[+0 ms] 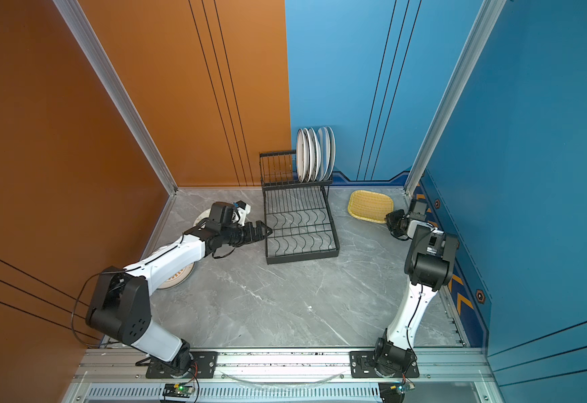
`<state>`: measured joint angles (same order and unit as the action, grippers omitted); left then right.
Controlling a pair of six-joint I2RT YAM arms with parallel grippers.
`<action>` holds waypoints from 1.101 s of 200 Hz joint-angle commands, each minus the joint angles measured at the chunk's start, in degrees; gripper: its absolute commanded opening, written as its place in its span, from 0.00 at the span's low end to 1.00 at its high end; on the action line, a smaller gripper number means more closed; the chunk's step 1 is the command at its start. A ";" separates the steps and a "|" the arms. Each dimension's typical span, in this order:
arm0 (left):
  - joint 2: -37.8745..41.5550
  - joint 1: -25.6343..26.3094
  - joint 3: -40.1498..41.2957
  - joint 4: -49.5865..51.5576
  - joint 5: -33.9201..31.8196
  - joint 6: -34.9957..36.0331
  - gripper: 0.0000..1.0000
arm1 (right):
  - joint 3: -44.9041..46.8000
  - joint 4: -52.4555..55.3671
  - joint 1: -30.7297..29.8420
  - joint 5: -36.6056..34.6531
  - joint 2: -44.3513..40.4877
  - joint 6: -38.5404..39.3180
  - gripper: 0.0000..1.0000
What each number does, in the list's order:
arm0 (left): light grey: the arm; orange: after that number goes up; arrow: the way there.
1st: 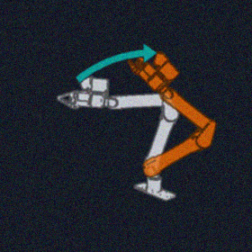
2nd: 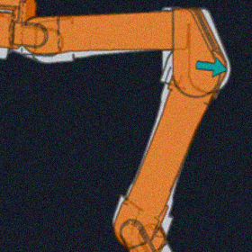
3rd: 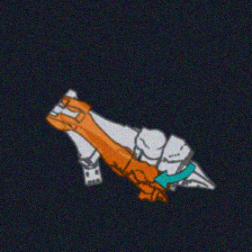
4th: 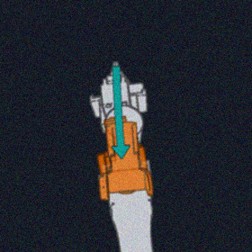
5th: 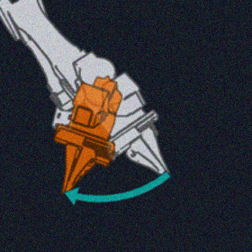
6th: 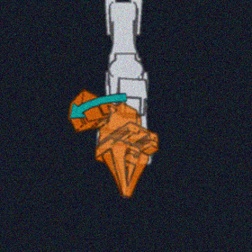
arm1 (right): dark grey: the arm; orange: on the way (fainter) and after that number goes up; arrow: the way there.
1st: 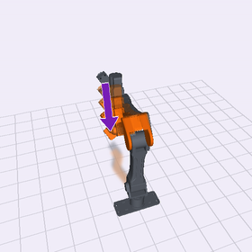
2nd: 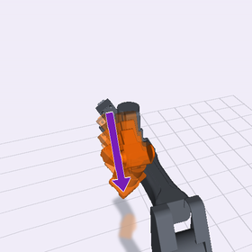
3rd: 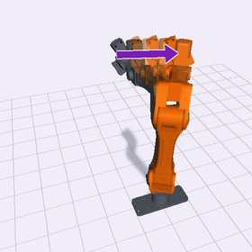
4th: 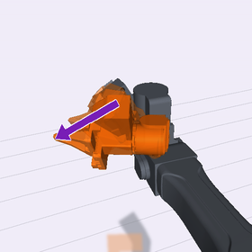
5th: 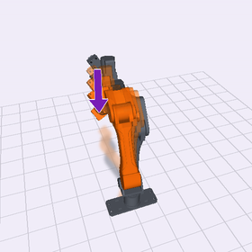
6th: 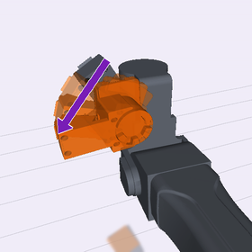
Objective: Load plates into a dish rack
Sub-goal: Pick up the plate from the top-right of the table.
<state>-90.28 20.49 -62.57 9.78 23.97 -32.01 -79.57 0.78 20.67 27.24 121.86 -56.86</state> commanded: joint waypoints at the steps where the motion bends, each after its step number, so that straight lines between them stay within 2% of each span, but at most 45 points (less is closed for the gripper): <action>1: -0.24 0.67 -0.50 -0.73 -0.06 0.17 0.98 | 2.76 0.22 -0.43 -0.20 -2.62 0.90 0.00; 101: -0.51 0.73 -0.98 -0.72 2.65 1.24 0.98 | 9.38 -4.97 -1.33 0.34 -13.57 -0.53 0.00; 154: -1.40 0.60 -2.53 0.14 4.89 2.25 0.98 | 15.28 -11.05 -1.07 3.17 -19.29 -1.66 0.00; 220: -2.84 0.51 -4.10 0.50 7.86 3.16 0.98 | 21.27 -13.60 -0.11 6.22 -26.51 -2.09 0.00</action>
<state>-91.85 20.75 -64.60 9.72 29.21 -30.81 -59.79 -8.14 19.92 30.30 100.01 -57.95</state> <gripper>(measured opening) 0.981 0.113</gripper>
